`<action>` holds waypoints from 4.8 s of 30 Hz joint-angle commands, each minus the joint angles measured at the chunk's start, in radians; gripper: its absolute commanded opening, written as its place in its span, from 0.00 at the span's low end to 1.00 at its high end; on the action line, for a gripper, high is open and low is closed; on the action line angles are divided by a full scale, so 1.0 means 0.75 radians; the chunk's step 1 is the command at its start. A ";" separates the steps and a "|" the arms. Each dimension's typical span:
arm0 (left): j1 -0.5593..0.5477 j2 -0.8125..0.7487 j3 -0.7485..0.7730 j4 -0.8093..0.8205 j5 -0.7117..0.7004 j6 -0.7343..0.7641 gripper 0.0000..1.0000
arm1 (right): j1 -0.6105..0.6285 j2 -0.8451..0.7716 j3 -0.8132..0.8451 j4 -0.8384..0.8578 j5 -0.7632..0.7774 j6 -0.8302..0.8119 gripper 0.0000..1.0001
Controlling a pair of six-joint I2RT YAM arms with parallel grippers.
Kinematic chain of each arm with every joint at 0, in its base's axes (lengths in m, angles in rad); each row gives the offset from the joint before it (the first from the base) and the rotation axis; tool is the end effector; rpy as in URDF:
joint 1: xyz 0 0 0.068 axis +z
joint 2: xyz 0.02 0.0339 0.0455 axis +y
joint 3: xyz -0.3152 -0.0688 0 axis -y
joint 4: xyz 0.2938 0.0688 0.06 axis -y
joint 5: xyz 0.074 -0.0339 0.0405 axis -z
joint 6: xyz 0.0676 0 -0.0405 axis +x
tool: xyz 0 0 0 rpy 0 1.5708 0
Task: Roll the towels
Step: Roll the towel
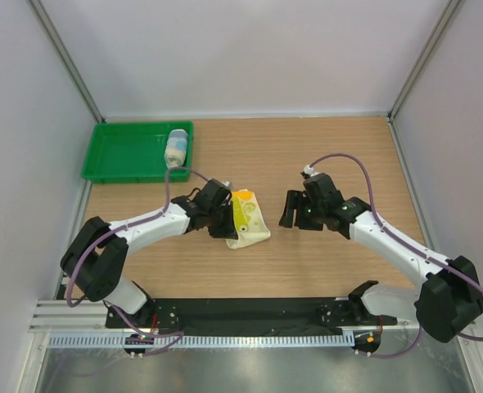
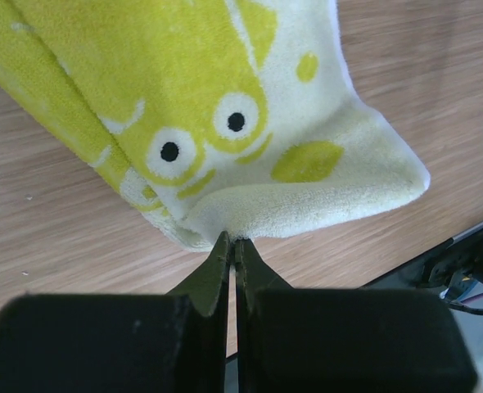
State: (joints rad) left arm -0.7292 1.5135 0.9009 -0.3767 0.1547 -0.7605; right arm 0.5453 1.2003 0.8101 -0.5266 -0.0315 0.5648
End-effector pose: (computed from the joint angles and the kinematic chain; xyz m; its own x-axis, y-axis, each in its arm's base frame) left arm 0.2572 -0.2437 0.1907 -0.9487 -0.0656 -0.3092 0.0931 0.8767 -0.4719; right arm 0.2439 0.1504 0.2387 -0.8594 0.1044 -0.5005 -0.0885 0.9338 0.3467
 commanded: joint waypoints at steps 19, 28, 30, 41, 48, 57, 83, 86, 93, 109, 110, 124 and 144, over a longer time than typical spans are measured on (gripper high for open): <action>0.168 0.140 -0.056 0.022 0.168 -0.103 0.00 | 0.255 0.162 -0.094 0.688 -0.512 0.034 0.17; 0.183 0.158 0.003 -0.031 0.174 -0.048 0.00 | 0.230 0.424 -0.010 0.790 -0.459 -0.015 0.15; 0.185 0.162 0.008 -0.040 0.190 -0.041 0.00 | 0.189 0.455 -0.008 0.817 -0.471 -0.029 0.14; 0.185 0.211 0.075 -0.091 0.268 0.044 0.02 | 0.015 0.670 -0.098 0.982 -0.572 -0.025 0.11; 0.185 0.220 0.226 -0.273 0.164 0.163 0.20 | 0.013 0.688 -0.182 1.038 -0.562 0.016 0.09; 0.203 0.277 0.425 -0.584 -0.371 0.263 0.18 | 0.013 0.660 -0.215 0.954 -0.498 0.002 0.08; -0.136 0.246 0.124 0.058 -0.128 0.327 0.31 | 0.015 0.619 -0.133 0.772 -0.400 -0.025 0.08; -0.114 0.265 0.096 0.081 -0.153 0.333 0.30 | 0.009 0.613 -0.123 0.737 -0.377 -0.045 0.08; -0.040 0.209 -0.015 0.154 -0.171 0.337 0.30 | -0.009 0.670 -0.066 0.674 -0.347 -0.076 0.08; -0.054 0.242 -0.084 0.202 0.054 -0.133 0.28 | -0.095 0.942 0.459 0.451 -0.332 -0.193 0.09; -0.065 0.246 -0.076 0.202 0.043 -0.170 0.28 | -0.095 0.942 0.478 0.434 -0.334 -0.197 0.11; -0.083 0.334 -0.025 0.312 -0.035 -0.487 0.28 | -0.304 0.263 0.040 0.370 -0.432 -0.007 0.73; -0.081 0.373 -0.019 0.496 0.244 -0.467 0.25 | -0.177 0.561 -0.397 1.191 -0.623 0.306 0.65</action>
State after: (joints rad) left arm -0.7872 1.7870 0.9081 -0.0124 0.2897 -1.1221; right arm 0.3985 1.5620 0.5217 0.3004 -0.5343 0.7872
